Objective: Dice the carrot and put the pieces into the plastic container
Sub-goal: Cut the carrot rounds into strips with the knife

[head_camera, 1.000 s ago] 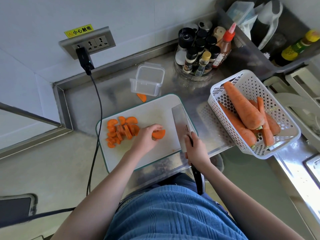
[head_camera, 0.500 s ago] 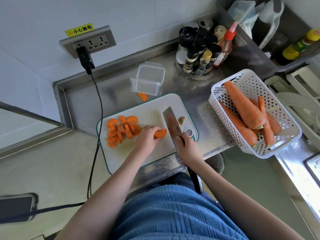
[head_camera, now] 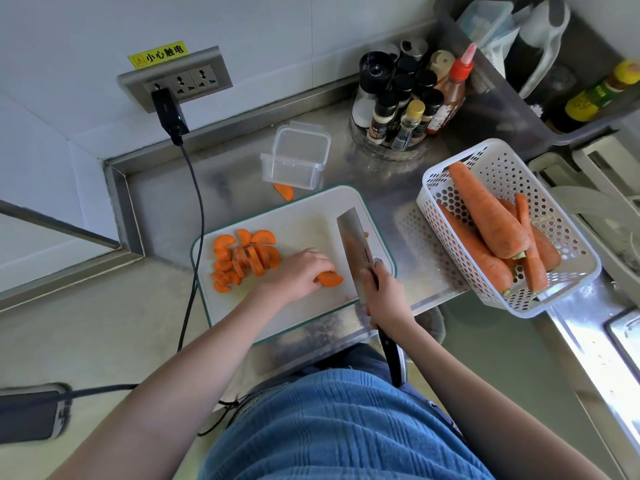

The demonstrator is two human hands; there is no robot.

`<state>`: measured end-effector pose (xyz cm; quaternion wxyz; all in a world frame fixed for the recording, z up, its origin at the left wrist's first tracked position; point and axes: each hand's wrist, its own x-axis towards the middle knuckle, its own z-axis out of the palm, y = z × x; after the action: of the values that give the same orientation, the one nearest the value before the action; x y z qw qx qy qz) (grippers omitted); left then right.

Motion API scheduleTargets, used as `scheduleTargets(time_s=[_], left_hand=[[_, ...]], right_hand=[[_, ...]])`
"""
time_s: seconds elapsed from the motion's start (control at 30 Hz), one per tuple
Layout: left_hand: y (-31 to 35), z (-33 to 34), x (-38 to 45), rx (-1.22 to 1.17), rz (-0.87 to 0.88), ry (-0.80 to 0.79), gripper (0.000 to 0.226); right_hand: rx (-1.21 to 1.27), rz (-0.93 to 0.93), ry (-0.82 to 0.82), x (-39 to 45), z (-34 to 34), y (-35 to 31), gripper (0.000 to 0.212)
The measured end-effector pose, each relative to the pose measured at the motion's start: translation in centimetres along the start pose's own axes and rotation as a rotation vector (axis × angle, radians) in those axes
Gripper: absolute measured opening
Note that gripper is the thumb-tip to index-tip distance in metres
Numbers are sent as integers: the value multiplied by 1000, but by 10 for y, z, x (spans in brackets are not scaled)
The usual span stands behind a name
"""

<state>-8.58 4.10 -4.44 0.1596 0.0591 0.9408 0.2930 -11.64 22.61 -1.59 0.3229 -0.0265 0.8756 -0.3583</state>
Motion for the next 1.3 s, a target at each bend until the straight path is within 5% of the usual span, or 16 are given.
scheduleTargets(time_s=[0.13,0.23,0.3,0.4,0.5,0.77,1.3], left_hand=[[-2,-14,16,65,91,-136,31],[-9,-7,9,11,42,-76,53],[-5,5,-9,-129,-125,136,67],[13,25,-38,-541,-563,521,45],[27,37,-36,-853,-793,474,39],[43,33,-8,-912,-857,628,22],[41,26,-10,-877,-895,614,23]], right_hand=[[28,19,49,2,-4,6,21],[50,42,64,4,-5,9,24],[47,33,63,4,-5,10,26],[2,-1,46,4,-5,8,23],[-68,-37,18,6,-2,7,22],[-127,-76,-53,1,15,4,25],[-151,-108,67,-13,15,-19,22]])
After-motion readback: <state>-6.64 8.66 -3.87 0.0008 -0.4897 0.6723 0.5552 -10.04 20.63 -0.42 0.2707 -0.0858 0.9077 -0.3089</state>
